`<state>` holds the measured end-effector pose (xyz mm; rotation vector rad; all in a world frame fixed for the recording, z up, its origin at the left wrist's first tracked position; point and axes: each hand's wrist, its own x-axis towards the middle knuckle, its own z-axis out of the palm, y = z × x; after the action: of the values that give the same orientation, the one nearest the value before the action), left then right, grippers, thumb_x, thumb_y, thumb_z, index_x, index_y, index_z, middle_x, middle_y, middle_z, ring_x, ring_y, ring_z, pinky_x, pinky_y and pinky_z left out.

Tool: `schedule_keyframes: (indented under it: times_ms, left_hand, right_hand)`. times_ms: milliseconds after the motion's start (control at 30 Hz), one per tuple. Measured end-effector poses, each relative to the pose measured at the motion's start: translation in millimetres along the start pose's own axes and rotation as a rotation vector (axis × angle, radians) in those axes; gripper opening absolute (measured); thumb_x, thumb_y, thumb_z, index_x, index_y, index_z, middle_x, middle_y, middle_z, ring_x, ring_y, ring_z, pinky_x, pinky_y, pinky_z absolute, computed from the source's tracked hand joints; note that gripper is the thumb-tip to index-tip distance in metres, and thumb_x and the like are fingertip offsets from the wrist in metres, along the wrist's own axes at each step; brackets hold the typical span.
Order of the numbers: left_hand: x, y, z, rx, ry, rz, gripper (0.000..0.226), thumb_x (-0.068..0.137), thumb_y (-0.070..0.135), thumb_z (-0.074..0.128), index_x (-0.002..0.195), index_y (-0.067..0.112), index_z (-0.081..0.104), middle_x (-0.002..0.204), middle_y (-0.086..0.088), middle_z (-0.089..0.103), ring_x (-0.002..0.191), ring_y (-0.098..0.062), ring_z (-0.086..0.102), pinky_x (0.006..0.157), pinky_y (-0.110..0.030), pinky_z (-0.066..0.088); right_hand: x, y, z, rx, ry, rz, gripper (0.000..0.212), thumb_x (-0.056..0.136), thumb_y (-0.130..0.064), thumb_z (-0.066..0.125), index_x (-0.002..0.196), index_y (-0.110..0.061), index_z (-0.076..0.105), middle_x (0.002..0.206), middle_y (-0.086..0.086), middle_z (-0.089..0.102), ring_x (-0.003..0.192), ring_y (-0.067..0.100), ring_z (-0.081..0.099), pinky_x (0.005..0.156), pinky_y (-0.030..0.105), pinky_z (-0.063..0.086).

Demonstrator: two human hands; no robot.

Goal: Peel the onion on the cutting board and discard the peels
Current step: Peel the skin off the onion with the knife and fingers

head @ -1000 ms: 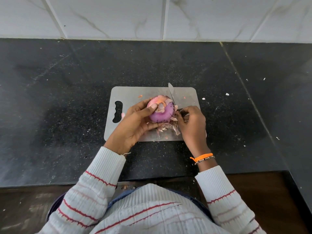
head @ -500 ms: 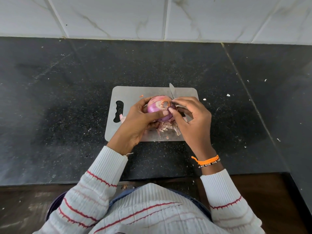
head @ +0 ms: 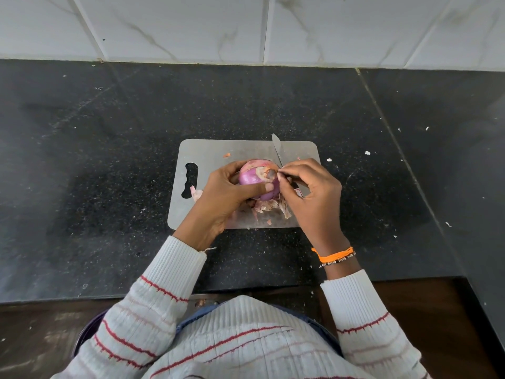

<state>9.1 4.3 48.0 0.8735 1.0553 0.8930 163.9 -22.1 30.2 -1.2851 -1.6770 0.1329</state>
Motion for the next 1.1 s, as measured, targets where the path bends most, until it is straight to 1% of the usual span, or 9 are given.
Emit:
schedule_keyframes:
  times_ms: [133,233,400,500,567,667,800,967,1100]
  left_hand:
    - [0,0,-1,0.003,0.005,-0.014,0.06,0.057,0.006,0.078,0.115,0.005,0.06,0.096,-0.009,0.07,0.081,-0.018,0.069,0.065,-0.023,0.058]
    - [2,0,-3,0.007,0.011,-0.01,0.063,0.054,0.01,0.08,0.114,0.004,0.061,0.096,-0.01,0.071,0.083,-0.02,0.069,0.069,-0.025,0.059]
    - [3,-2,-4,0.024,0.046,-0.026,0.07,0.048,0.015,0.082,0.113,0.004,0.061,0.103,-0.013,0.07,0.093,-0.026,0.068,0.078,-0.031,0.058]
    - [3,-2,-4,0.035,0.058,-0.024,0.064,0.053,0.01,0.082,0.113,0.004,0.061,0.102,-0.013,0.069,0.093,-0.026,0.068,0.077,-0.033,0.058]
    - [2,-2,-4,0.042,0.056,-0.02,0.063,0.055,0.008,0.082,0.114,0.003,0.06,0.103,-0.013,0.069,0.094,-0.026,0.068,0.078,-0.034,0.058]
    - [1,-1,-5,0.067,0.036,-0.006,0.059,0.061,0.005,0.08,0.116,0.004,0.06,0.106,-0.013,0.068,0.097,-0.026,0.067,0.079,-0.035,0.058]
    - [1,-2,-5,0.096,-0.014,0.008,0.056,0.066,0.0,0.078,0.119,0.005,0.058,0.109,-0.014,0.067,0.1,-0.027,0.066,0.078,-0.031,0.058]
    - [0,-1,-10,0.102,-0.065,0.005,0.054,0.071,-0.001,0.074,0.122,0.007,0.056,0.109,-0.012,0.066,0.1,-0.025,0.065,0.077,-0.03,0.058]
    - [-2,1,-12,0.045,-0.116,0.005,0.056,0.072,-0.006,0.07,0.124,0.008,0.054,0.109,-0.012,0.065,0.096,-0.022,0.065,0.075,-0.03,0.058]
  right_hand:
    - [-1,-1,2,0.064,0.053,0.064,0.008,0.086,-0.003,0.063,0.088,0.0,0.07,0.086,0.007,0.068,0.081,0.013,0.063,0.072,0.027,0.054]
    - [-1,-2,2,0.111,0.028,0.068,0.009,0.086,-0.003,0.063,0.092,-0.001,0.07,0.089,0.008,0.068,0.084,0.014,0.065,0.073,0.029,0.055]
    - [-2,-4,2,0.001,-0.004,0.027,0.011,0.084,-0.013,0.067,0.087,-0.004,0.072,0.088,0.005,0.07,0.08,0.015,0.065,0.07,0.033,0.055]
    - [-1,-8,3,-0.065,-0.022,0.014,0.014,0.084,-0.017,0.063,0.084,-0.006,0.07,0.085,0.004,0.068,0.076,0.017,0.063,0.064,0.035,0.054]
    - [-1,-10,4,-0.12,-0.041,0.016,0.014,0.085,-0.019,0.059,0.084,-0.008,0.066,0.086,0.002,0.065,0.075,0.015,0.061,0.062,0.032,0.053]
    - [-1,-10,6,-0.128,-0.043,0.071,0.015,0.087,-0.021,0.054,0.088,-0.008,0.061,0.089,0.003,0.061,0.077,0.014,0.058,0.062,0.032,0.052]
    - [-2,-5,8,-0.089,-0.017,0.146,0.009,0.089,-0.014,0.058,0.092,-0.006,0.059,0.091,0.004,0.059,0.08,0.014,0.057,0.064,0.034,0.052]
    - [-3,-2,12,-0.068,-0.03,0.218,0.007,0.089,-0.011,0.058,0.094,-0.005,0.058,0.093,0.005,0.059,0.081,0.014,0.056,0.067,0.031,0.051]
    - [-2,8,4,0.043,0.033,0.371,0.008,0.09,-0.011,0.057,0.094,-0.005,0.061,0.094,0.005,0.062,0.082,0.011,0.058,0.074,0.035,0.051]
